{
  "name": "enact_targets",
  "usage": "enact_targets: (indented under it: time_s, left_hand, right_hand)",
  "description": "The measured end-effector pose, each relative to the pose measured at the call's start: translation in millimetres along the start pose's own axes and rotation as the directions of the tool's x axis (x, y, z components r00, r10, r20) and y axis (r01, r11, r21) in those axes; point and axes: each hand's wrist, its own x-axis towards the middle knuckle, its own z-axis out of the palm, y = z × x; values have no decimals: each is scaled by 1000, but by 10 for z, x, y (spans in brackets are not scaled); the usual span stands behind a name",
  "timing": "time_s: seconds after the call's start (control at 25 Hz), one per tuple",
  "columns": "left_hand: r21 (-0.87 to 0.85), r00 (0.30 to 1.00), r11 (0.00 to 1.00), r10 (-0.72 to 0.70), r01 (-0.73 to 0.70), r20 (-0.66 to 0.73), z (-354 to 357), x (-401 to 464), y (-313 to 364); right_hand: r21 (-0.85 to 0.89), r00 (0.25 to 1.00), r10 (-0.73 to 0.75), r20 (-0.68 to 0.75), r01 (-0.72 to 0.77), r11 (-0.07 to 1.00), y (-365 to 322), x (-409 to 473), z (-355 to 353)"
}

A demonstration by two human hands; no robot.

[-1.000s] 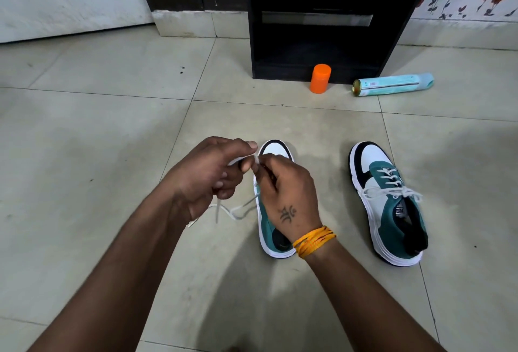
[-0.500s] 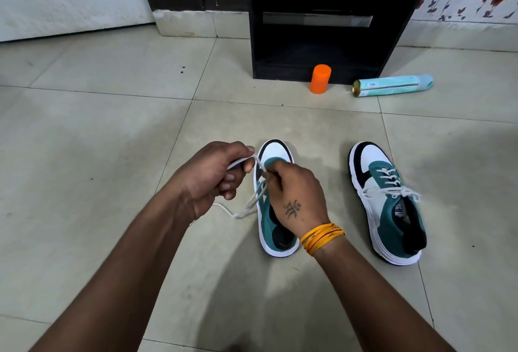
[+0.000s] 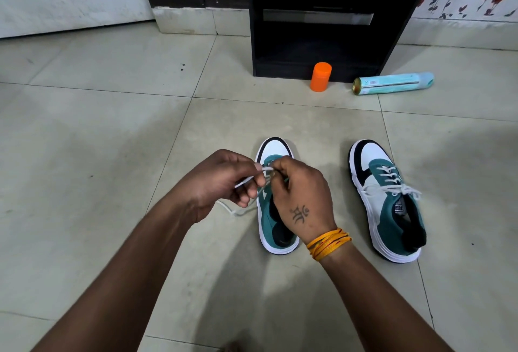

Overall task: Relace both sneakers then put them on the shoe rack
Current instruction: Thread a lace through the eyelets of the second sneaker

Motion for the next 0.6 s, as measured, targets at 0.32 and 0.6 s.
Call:
enact_targets:
  time_s: [0.32, 0.6]
  left_hand:
    - [-107, 990, 987, 110, -119, -85, -49, 20, -23]
    - [-138, 994, 989, 43, -57, -98, -58, 86, -136]
  right_hand:
    - [9, 998, 51, 23, -52, 999, 59, -66, 96]
    - [191, 998, 18, -54, -8, 982, -15, -96, 12]
